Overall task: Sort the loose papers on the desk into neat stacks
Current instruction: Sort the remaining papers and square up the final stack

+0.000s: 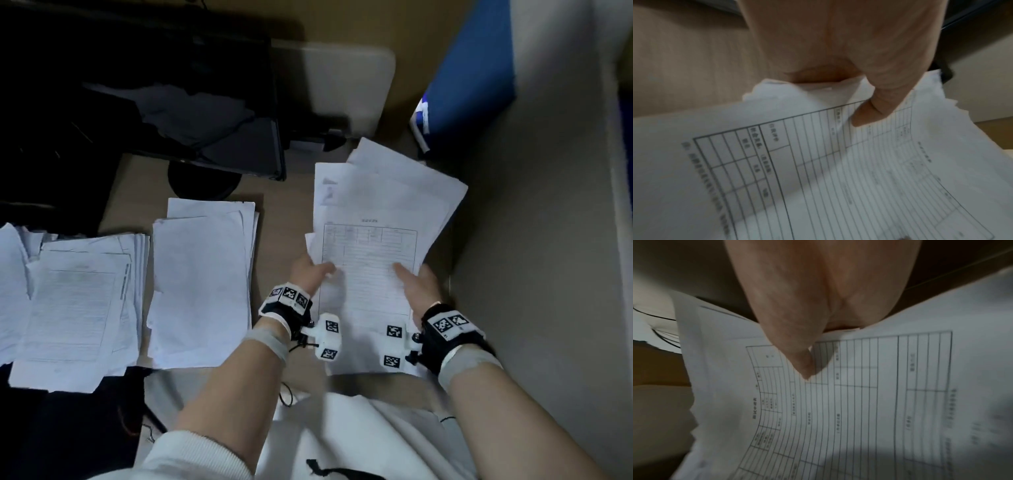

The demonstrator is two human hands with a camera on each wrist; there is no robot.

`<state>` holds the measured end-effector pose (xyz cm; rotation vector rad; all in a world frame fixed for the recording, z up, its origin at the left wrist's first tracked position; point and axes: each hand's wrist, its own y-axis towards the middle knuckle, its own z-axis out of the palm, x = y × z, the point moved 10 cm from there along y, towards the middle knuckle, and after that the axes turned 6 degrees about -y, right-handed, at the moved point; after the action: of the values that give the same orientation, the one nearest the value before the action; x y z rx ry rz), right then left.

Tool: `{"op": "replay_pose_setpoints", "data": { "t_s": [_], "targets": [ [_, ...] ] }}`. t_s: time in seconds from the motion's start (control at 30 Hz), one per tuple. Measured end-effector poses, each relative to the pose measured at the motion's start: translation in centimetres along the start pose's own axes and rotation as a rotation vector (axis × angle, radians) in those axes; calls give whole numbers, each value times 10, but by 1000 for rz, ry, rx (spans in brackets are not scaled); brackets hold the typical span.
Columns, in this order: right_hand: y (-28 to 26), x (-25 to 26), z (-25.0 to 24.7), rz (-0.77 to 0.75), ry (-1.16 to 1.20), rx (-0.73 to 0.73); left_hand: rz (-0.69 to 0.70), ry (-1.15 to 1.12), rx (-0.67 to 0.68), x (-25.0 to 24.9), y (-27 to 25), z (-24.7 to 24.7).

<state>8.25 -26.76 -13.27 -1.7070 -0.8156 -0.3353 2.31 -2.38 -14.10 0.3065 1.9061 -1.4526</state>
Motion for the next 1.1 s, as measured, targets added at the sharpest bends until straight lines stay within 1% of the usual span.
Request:
{"op": "replay_pose_setpoints", "data": {
  "t_s": [0.07, 0.2, 0.3, 0.4, 0.47, 0.5, 0.57, 0.63, 0.73, 0.8, 0.83, 0.97, 1.03, 1.1],
  "targets": [
    [-9, 11, 0, -45, 4, 15, 76, -1, -63, -18, -13, -7],
    [-28, 54, -6, -162, 58, -54, 253, -86, -149, -71, -37, -22],
    [-48, 93, -16, -257, 128, -131, 383, -167, -148, -112, -61, -31],
    [-72, 131, -23, -357, 219, -159, 525, -242, -152, -150, -85, -46],
    [-88, 144, -27, -431, 241, -180, 618, -268, -149, -165, -100, -54],
    [-94, 145, -27, -449, 238, -177, 643, -276, -128, -165, -103, -57],
    [-98, 139, -24, -444, 244, -158, 648, -260, -61, -158, -101, -57],
    [-94, 131, -19, -428, 219, -148, 622, -202, -15, -145, -92, -54],
    [-75, 115, -9, -352, 66, -153, 571, -41, -40, -130, -74, -49],
    [-65, 104, -7, -299, 23, -160, 567, 60, -55, -123, -63, -45],
    [-60, 101, -7, -295, 3, -172, 557, 76, -58, -121, -59, -43],
    [-48, 107, -10, -349, -71, -191, 490, 28, -68, -119, -44, -43],
    [-43, 105, -13, -280, -33, -183, 495, 12, -82, -127, -40, -43],
    [-43, 111, -16, -232, 79, -177, 501, -94, -87, -141, -46, -42]
  ]
}}
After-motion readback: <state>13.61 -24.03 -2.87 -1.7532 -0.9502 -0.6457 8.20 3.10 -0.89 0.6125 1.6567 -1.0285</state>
